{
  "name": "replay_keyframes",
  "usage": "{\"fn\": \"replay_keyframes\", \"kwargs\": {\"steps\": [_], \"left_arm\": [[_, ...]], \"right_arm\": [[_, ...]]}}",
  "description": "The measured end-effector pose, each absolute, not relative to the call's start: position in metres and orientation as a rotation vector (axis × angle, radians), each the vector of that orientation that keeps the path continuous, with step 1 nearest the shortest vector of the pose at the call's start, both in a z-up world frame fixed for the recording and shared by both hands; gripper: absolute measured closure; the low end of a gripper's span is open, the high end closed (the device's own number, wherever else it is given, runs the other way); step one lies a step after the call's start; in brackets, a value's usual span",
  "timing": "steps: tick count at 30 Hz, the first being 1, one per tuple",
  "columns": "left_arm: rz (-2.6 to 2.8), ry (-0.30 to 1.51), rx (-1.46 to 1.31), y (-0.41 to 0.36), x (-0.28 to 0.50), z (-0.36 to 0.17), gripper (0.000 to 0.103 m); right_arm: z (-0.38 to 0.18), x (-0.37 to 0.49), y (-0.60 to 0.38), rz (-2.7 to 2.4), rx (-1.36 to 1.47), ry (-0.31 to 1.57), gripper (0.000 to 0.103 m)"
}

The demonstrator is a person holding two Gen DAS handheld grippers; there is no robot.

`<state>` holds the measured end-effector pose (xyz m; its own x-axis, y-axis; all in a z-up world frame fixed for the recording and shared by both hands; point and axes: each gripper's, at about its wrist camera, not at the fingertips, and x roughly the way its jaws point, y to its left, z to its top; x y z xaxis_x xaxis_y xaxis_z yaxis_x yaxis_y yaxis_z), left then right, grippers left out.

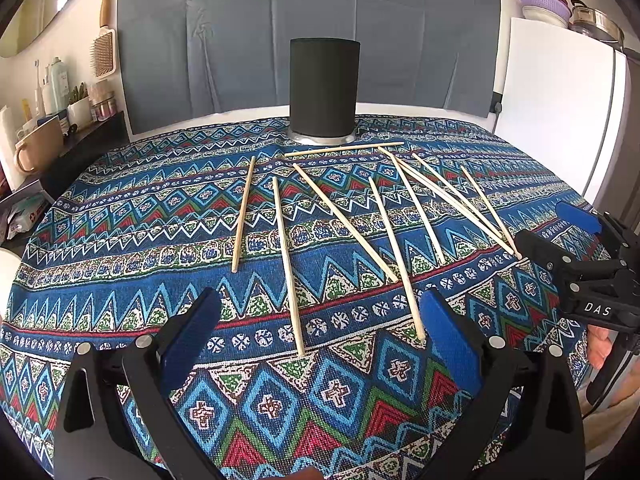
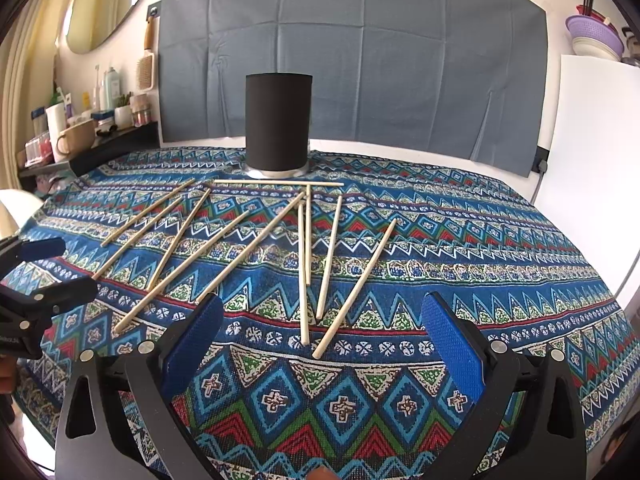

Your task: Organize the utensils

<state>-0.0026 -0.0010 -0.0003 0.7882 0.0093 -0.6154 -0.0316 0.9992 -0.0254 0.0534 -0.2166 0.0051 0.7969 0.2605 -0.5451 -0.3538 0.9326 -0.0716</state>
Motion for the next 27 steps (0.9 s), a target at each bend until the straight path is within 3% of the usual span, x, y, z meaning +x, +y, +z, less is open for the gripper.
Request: {"fn": "replay_keyframes", "kwargs": {"steps": [27], "left_arm": [[0.019,0.673,-0.035,-0.0005,-0.0012,-0.0024,0.006]], "right_arm": [[0.0051,0.053,-0.2169,0.324,-0.179,0.553,0.008]]}}
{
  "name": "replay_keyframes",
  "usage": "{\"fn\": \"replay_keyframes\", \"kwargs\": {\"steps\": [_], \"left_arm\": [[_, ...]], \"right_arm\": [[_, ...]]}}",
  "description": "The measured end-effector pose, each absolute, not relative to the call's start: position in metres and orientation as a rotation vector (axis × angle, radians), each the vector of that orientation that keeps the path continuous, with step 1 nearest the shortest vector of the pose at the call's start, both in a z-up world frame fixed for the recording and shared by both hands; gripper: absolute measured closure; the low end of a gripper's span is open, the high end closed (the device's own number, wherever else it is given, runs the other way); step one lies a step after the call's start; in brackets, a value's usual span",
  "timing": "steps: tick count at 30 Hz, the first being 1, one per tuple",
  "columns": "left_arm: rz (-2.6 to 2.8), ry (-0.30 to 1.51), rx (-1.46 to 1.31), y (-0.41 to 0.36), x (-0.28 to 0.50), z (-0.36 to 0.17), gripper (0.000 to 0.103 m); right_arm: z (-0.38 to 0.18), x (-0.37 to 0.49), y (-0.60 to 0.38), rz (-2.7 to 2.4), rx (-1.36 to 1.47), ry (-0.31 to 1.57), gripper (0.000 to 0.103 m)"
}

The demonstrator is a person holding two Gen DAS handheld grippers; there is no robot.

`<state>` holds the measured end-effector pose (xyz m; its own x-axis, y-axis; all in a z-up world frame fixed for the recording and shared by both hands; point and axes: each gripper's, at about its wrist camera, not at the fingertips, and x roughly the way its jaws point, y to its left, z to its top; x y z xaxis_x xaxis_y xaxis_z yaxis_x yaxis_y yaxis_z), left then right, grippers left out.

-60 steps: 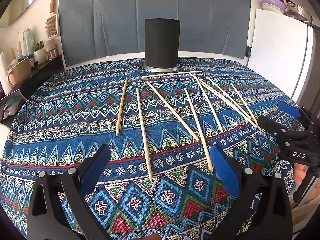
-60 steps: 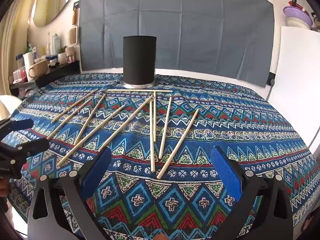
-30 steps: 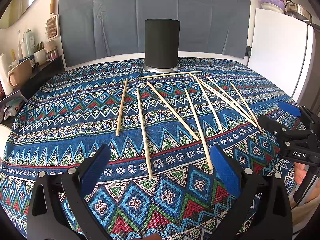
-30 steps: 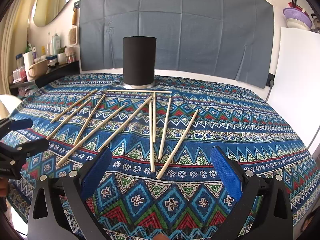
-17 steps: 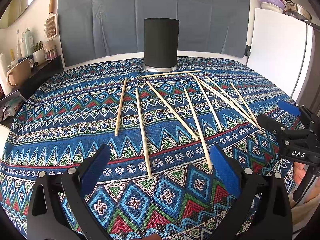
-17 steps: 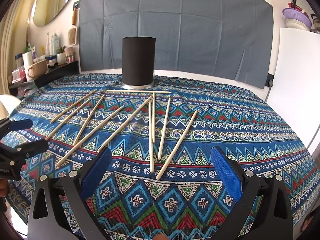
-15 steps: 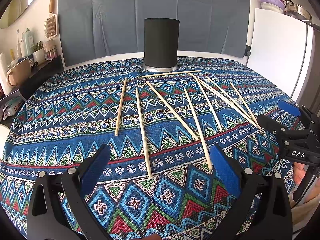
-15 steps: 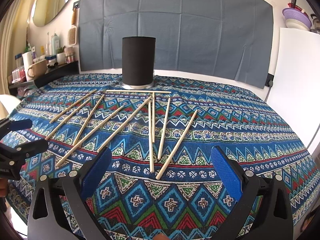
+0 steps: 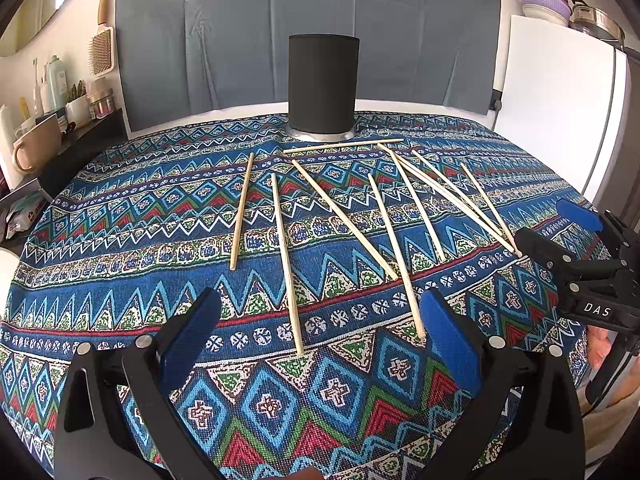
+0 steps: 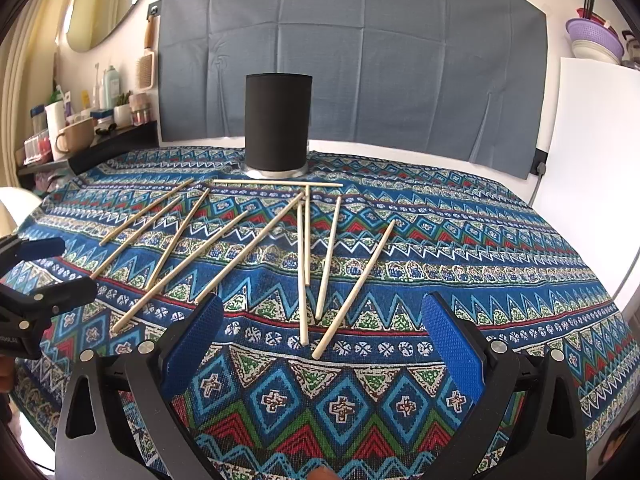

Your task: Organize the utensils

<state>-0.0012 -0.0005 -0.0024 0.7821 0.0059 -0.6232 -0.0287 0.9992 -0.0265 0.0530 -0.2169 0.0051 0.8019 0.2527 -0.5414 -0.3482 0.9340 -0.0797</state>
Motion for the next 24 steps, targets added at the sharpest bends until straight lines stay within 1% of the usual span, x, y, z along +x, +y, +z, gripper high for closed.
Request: {"fn": "replay_keyframes", "kwargs": {"steps": [9,15,24], "left_arm": [[0.008,0.707,-0.044,0.0,0.002,-0.008,0.006],[-0.042,0.717,-0.002,-0.007,0.001,-0.005,0.006],[-0.065,0.74,0.03,-0.009,0.007,0.014,0.006]], "right_arm": [[0.004,0.052,-0.216,0.316,-0.185,0.553,0.008],[0.002,0.059,-0.218,0.3,-0.174,0.618,0.008],[0.015,0.068,-0.227,0.263,-0.231,0.641,0.008]]}}
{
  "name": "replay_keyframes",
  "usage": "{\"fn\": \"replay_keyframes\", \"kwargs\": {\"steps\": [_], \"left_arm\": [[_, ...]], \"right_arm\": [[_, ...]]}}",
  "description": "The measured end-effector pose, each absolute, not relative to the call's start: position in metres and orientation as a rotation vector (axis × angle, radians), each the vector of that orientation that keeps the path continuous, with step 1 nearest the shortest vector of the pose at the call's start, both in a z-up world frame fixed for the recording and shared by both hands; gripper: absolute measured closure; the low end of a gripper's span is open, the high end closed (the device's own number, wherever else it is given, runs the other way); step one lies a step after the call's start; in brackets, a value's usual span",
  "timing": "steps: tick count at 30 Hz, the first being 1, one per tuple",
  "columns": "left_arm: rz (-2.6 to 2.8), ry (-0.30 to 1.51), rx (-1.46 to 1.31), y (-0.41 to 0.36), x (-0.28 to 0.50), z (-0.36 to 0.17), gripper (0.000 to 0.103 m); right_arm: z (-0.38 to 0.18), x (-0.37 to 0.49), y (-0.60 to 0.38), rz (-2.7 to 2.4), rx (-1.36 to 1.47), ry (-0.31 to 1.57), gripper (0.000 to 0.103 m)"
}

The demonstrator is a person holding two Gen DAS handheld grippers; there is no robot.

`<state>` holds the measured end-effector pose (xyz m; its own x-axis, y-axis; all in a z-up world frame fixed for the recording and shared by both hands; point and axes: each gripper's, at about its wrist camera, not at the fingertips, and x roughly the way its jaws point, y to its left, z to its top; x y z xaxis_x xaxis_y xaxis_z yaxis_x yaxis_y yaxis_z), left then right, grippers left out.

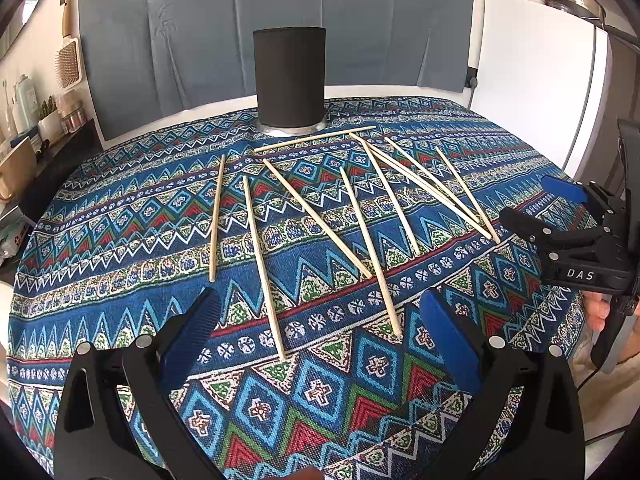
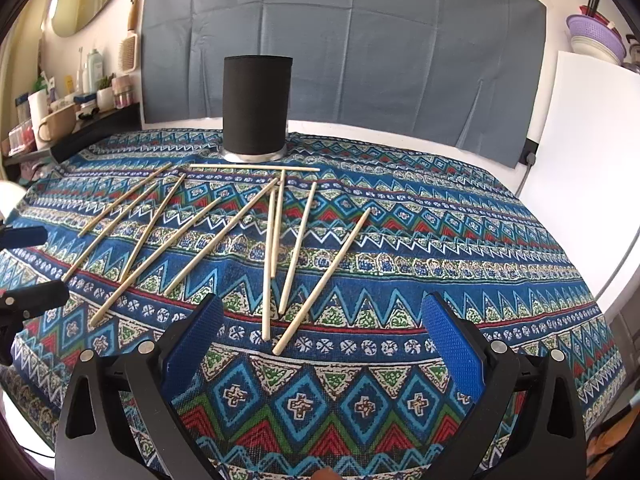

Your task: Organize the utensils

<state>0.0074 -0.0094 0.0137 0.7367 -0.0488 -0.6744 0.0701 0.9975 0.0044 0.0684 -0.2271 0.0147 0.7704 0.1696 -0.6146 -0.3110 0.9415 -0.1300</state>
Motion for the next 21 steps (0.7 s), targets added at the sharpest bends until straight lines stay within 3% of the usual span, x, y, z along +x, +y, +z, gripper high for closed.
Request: {"fn": "replay_keyframes", "kwargs": {"steps": [15,21], "left_arm": [[0.05,1.017,-0.145,0.065,0.065,0.027,0.006],[0.047,1.154,-0.134,0.083,0.094,0.031,0.006]], "right_arm": [[0.052,0.121,-0.241,0.283,-0.171,0.811,0.008],[0.065,0.144,-0.24,0.189,-0.244,0.79,0.008]]}}
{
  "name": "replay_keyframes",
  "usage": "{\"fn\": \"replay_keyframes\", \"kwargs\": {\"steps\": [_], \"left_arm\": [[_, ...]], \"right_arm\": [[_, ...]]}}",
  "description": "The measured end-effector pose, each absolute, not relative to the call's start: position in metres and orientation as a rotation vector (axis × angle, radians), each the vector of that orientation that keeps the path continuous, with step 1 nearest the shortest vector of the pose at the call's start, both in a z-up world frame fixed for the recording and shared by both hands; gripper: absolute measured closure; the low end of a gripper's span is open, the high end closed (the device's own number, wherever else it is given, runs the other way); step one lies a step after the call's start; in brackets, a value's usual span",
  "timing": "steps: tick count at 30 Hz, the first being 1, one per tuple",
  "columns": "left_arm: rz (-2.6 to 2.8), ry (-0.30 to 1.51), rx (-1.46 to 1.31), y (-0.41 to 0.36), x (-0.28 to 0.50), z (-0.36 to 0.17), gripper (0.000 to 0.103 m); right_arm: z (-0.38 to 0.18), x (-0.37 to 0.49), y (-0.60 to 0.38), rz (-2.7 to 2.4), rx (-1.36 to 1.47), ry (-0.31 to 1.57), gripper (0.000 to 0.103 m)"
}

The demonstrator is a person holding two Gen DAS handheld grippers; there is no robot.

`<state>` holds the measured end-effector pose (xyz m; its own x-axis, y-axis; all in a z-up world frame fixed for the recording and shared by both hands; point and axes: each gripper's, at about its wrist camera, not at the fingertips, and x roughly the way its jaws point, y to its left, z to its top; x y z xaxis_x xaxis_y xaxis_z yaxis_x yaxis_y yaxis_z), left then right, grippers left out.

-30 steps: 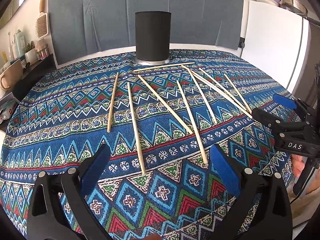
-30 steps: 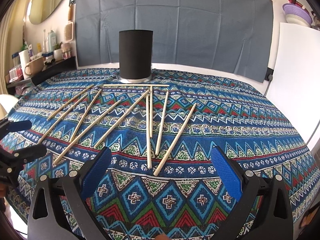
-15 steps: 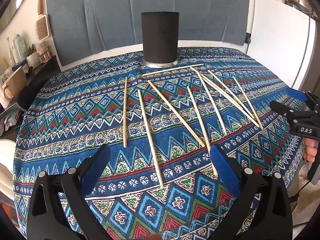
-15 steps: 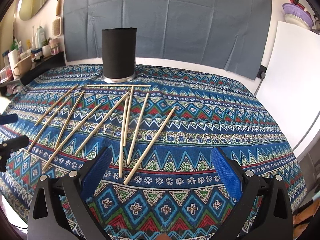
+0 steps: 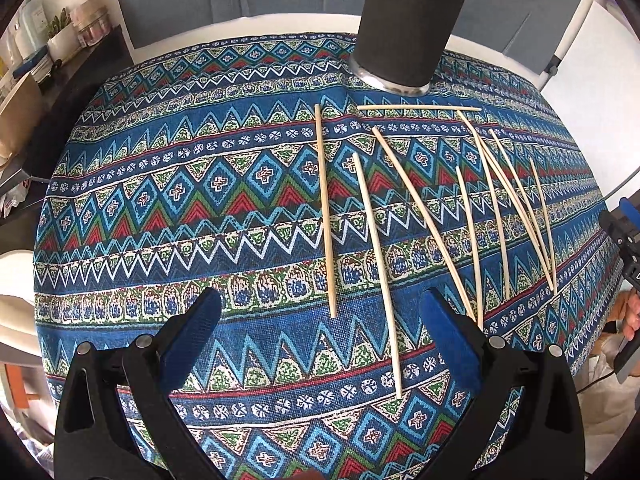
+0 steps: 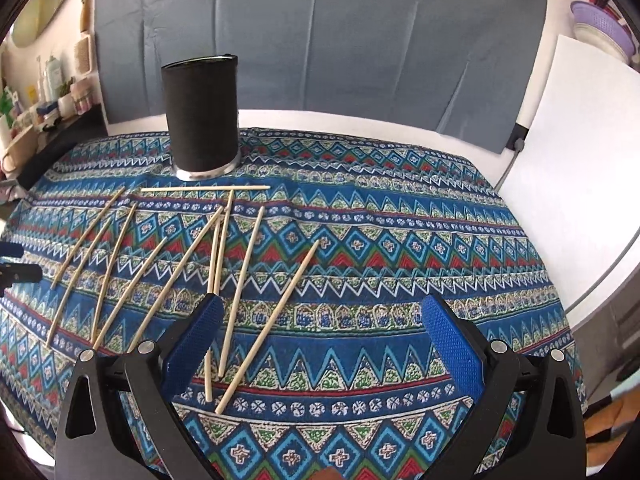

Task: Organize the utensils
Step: 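Lower the left tool and grasp a wooden chopstick while the right tool grasps another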

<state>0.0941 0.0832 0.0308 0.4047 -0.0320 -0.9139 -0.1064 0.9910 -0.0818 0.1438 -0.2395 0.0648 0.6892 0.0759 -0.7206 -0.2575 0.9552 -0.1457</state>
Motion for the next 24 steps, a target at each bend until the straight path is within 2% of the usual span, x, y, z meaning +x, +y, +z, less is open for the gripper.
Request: {"fn": "replay_keyframes", "kwargs": {"steps": [8,24], "left_arm": [[0.045,1.243,-0.072,0.084,0.136,0.032,0.006],[0.065,1.369,-0.082,0.1,0.205,0.0,0.006]], "right_arm": [[0.055,0.181,-0.233,0.212,-0.264,0.913,0.008],[0.0,0.249,-0.232,0.222,-0.18,1.388,0.008]]}}
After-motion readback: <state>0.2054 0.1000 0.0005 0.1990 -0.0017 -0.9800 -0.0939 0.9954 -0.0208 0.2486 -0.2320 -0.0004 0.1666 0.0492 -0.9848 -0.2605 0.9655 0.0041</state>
